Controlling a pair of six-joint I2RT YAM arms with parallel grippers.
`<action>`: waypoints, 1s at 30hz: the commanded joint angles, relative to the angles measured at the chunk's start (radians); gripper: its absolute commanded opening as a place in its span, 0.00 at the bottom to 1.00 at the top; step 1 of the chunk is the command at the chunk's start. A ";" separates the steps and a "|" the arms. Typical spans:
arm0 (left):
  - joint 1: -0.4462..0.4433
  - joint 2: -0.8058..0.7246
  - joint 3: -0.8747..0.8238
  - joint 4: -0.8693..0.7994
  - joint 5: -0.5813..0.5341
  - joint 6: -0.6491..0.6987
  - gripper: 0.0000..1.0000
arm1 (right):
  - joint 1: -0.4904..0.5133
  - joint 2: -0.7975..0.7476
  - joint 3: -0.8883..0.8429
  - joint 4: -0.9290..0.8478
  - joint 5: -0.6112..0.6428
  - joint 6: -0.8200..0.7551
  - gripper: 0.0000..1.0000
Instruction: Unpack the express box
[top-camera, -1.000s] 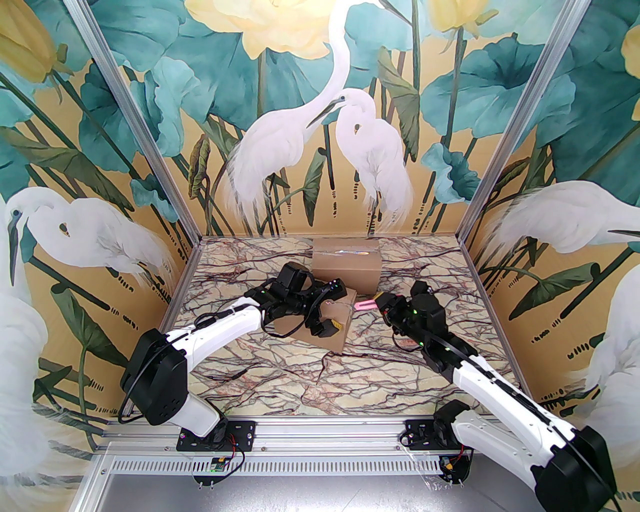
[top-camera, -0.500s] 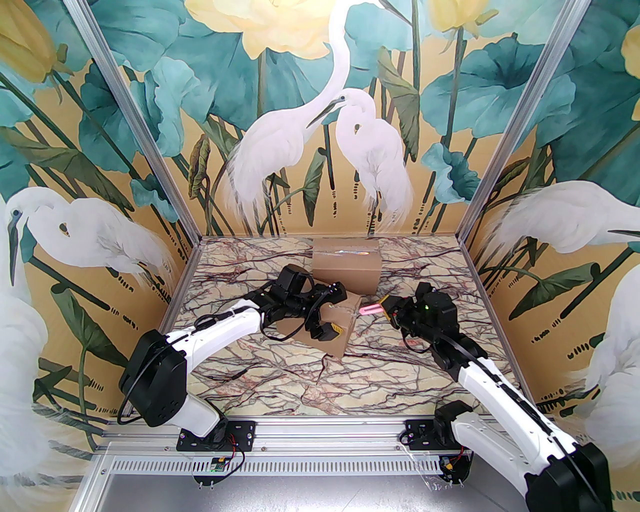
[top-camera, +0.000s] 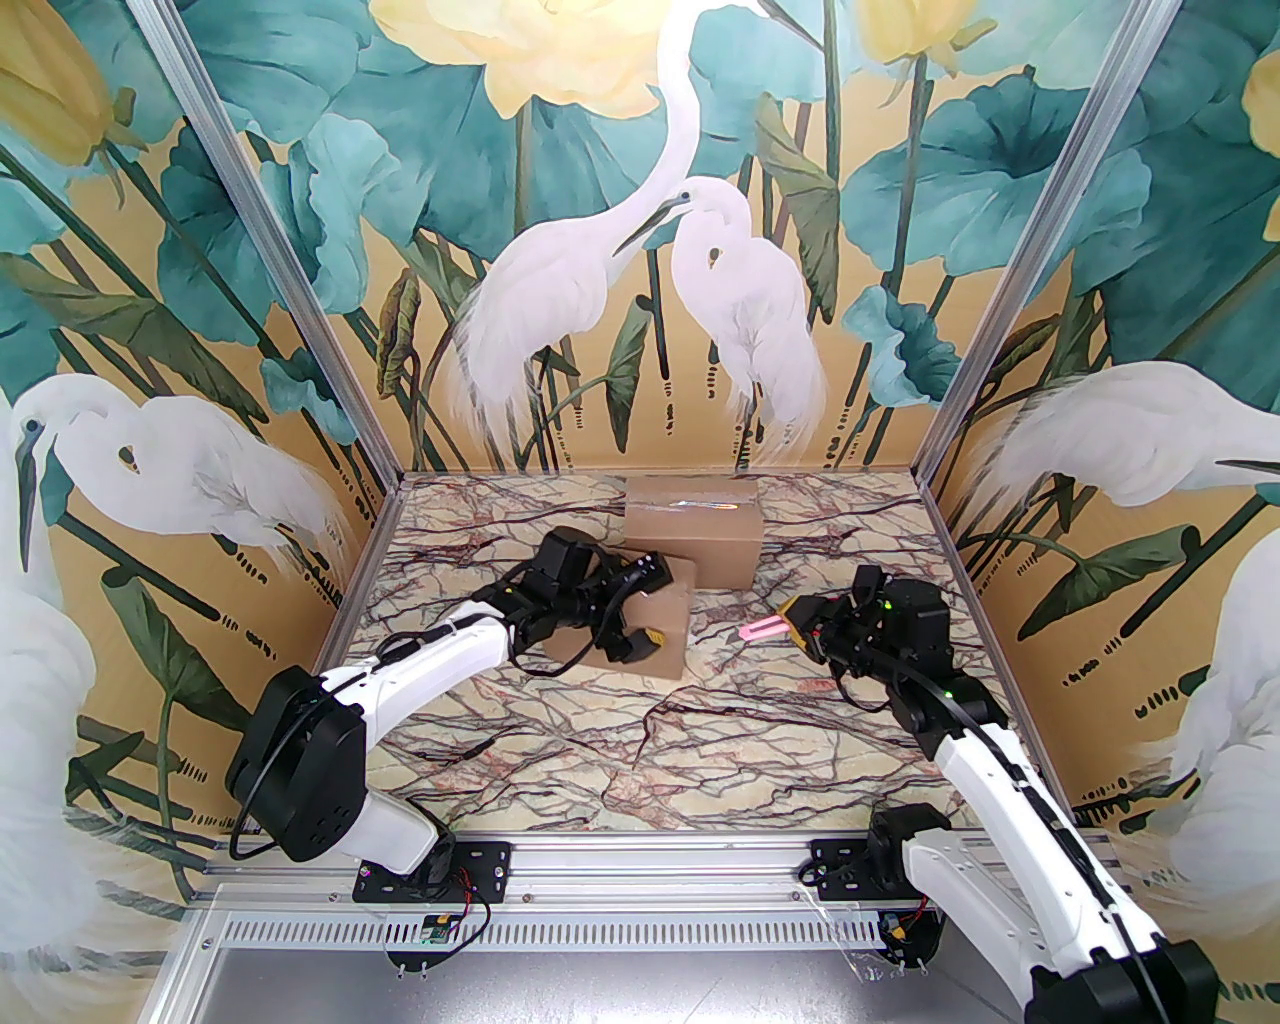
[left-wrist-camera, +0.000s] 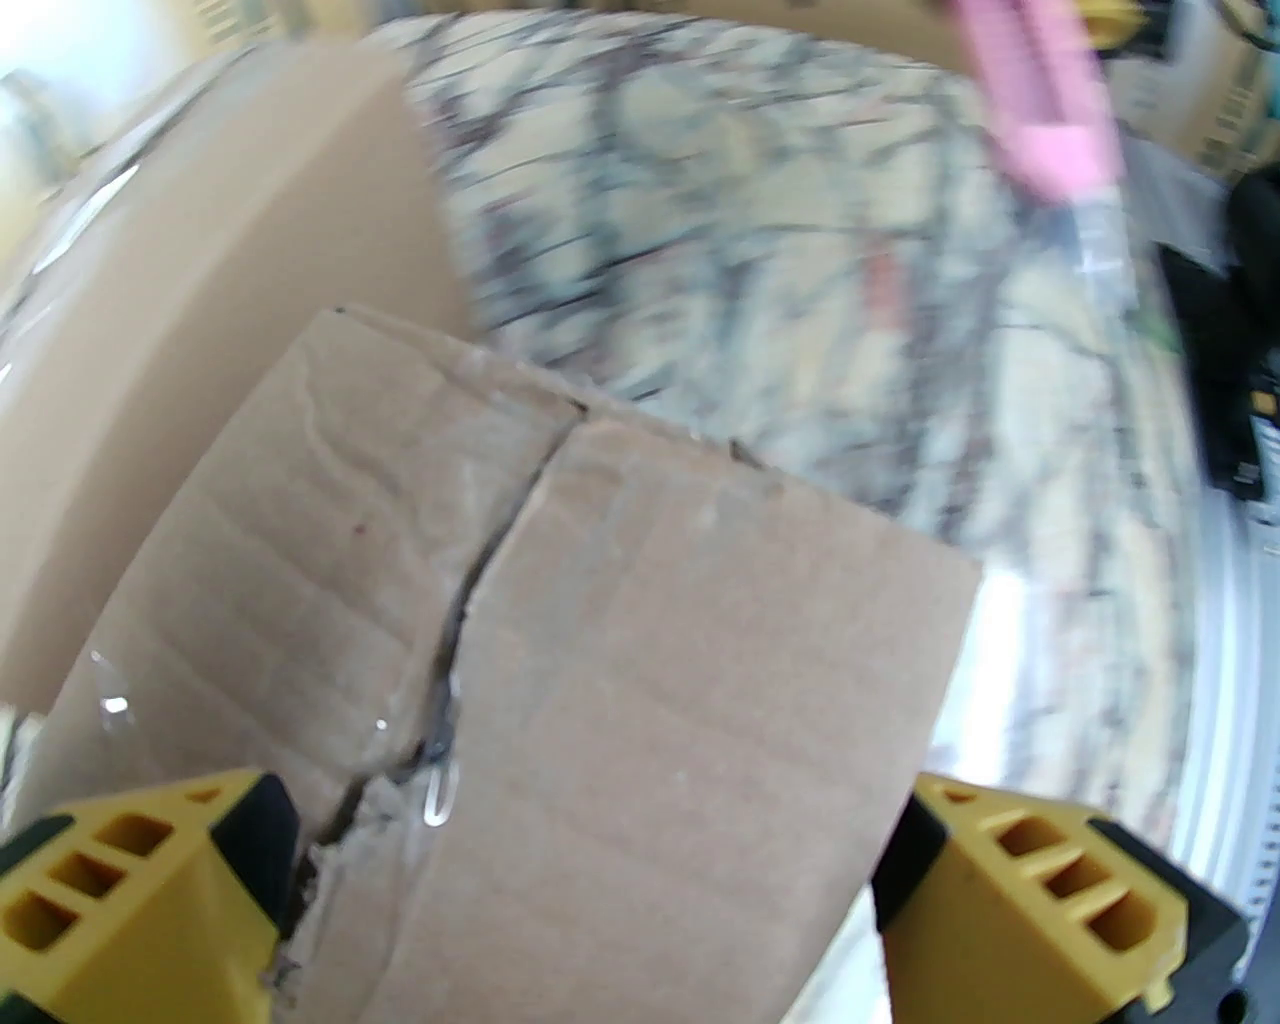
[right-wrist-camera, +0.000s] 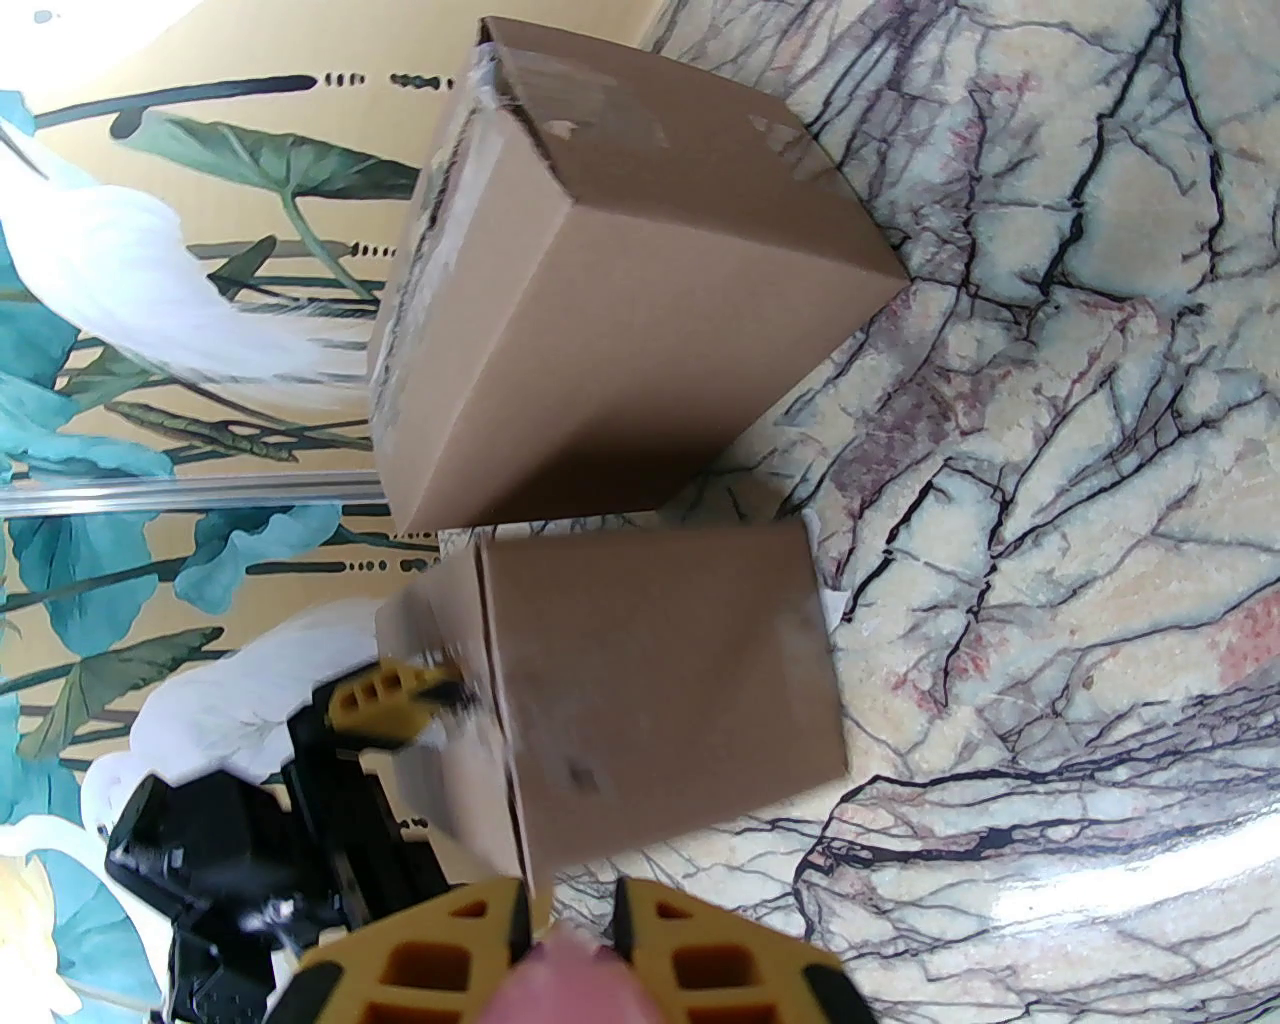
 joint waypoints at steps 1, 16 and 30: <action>0.008 0.012 -0.052 -0.128 -0.140 -0.040 0.99 | -0.010 -0.012 0.029 -0.041 -0.043 -0.041 0.00; -0.039 -0.090 -0.037 -0.145 -0.012 0.022 1.00 | 0.082 0.161 0.103 0.069 0.067 -0.178 0.00; -0.037 -0.126 0.053 -0.279 0.121 0.083 1.00 | 0.123 0.395 0.154 0.169 0.054 -0.248 0.00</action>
